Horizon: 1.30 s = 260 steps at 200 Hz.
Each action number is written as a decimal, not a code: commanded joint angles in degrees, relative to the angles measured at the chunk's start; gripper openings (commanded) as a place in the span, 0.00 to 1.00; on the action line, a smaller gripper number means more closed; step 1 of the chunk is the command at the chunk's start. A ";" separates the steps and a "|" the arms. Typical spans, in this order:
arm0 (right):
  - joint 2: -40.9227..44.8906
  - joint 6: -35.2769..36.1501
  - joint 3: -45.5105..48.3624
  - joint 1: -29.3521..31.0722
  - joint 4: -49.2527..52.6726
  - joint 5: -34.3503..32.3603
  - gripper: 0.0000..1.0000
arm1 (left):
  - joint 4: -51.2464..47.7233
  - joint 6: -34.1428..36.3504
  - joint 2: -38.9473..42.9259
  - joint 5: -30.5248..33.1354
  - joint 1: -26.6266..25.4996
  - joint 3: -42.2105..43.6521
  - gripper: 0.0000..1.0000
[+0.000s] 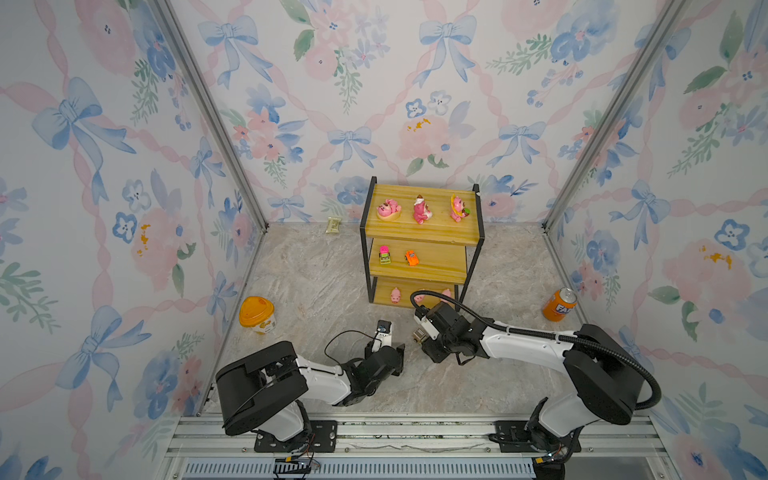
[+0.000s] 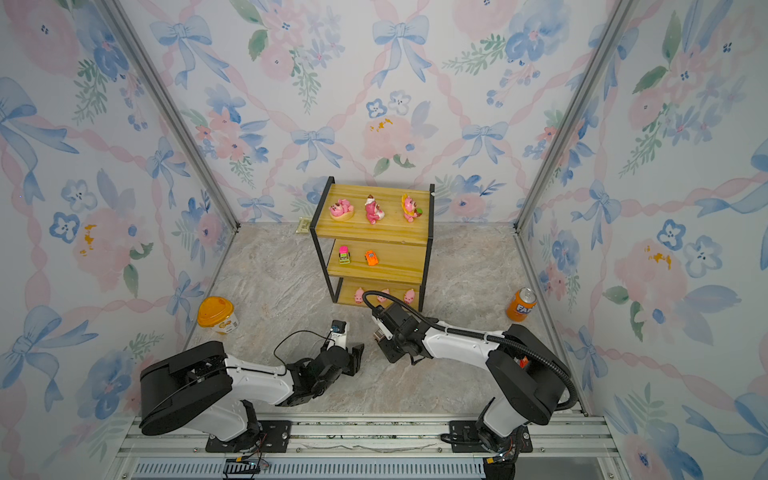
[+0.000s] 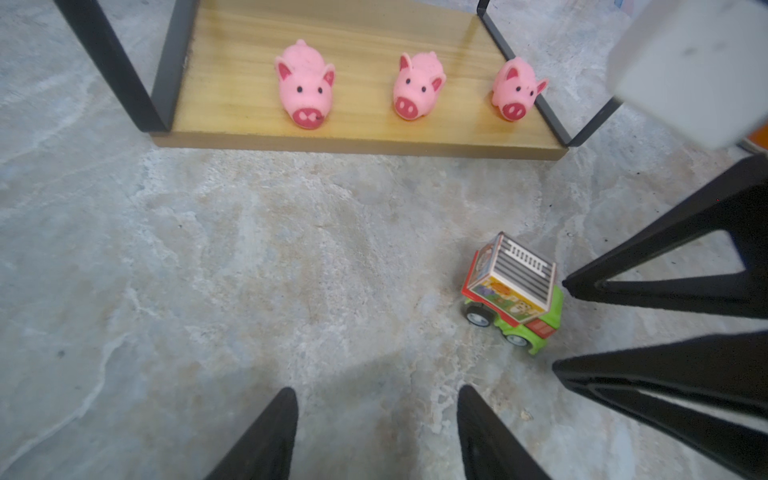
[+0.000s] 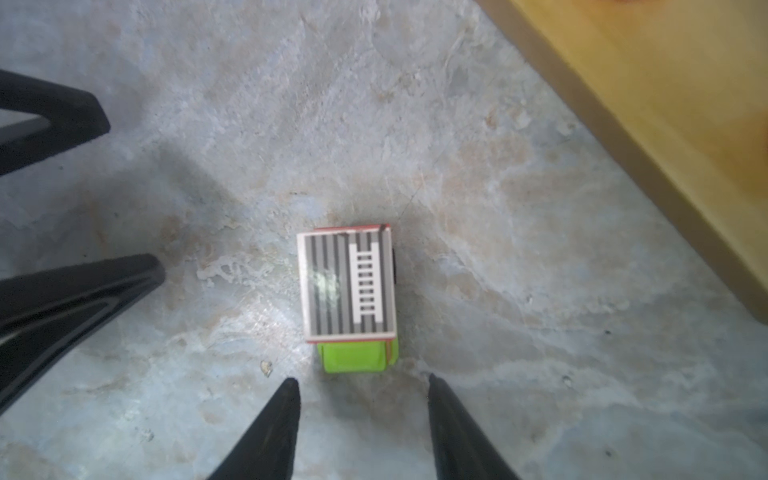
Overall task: Place and organize the plastic toys onto the shelf
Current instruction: 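Lift the striped-box green truck with the right gripper toward the middle shelf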
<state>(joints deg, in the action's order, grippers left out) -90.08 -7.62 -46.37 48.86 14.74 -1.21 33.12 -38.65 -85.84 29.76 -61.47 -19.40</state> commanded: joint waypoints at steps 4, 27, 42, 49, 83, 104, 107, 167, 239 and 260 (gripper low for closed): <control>-1.21 1.16 -1.61 0.53 -1.29 0.77 0.52 | -0.34 -0.91 -1.04 1.18 -0.14 0.37 0.63; -2.06 1.12 -2.09 0.54 -1.79 1.01 0.51 | -0.34 -0.92 -1.20 1.25 -0.11 0.24 0.63; -2.54 1.13 -2.45 0.53 -1.84 1.21 0.51 | -0.39 -0.99 -1.31 1.27 -0.14 0.24 0.63; -2.74 1.06 -2.64 0.53 -1.99 1.21 0.51 | -0.41 -0.99 -1.29 1.35 -0.14 0.24 0.63; -3.84 0.95 -2.67 0.60 -2.53 1.21 0.46 | -0.35 -0.99 -1.43 1.44 -0.14 0.33 0.63; -4.14 0.70 -2.54 0.48 -2.85 1.21 0.40 | -0.34 -0.98 -1.53 1.44 -0.14 0.31 0.63; -4.14 0.71 -2.56 0.51 -2.87 1.14 0.39 | -0.35 -1.00 -1.59 1.44 -0.09 0.29 0.63; -1.86 0.06 -1.01 0.39 -3.87 1.96 0.28 | -0.36 -0.82 -2.11 1.00 -0.16 -0.20 0.63; 4.47 -0.99 -0.88 0.57 -0.07 0.88 0.26 | -0.34 -0.48 -1.21 1.53 -0.05 0.60 0.64; 7.87 -0.94 -1.55 0.71 1.99 -1.07 0.26 | -0.34 -0.42 -1.57 1.36 -0.05 0.42 0.64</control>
<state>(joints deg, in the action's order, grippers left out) -86.35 -7.90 -47.44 48.86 13.30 -0.23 33.15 -39.07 -87.22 30.20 -61.47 -19.40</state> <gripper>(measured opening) 0.285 0.636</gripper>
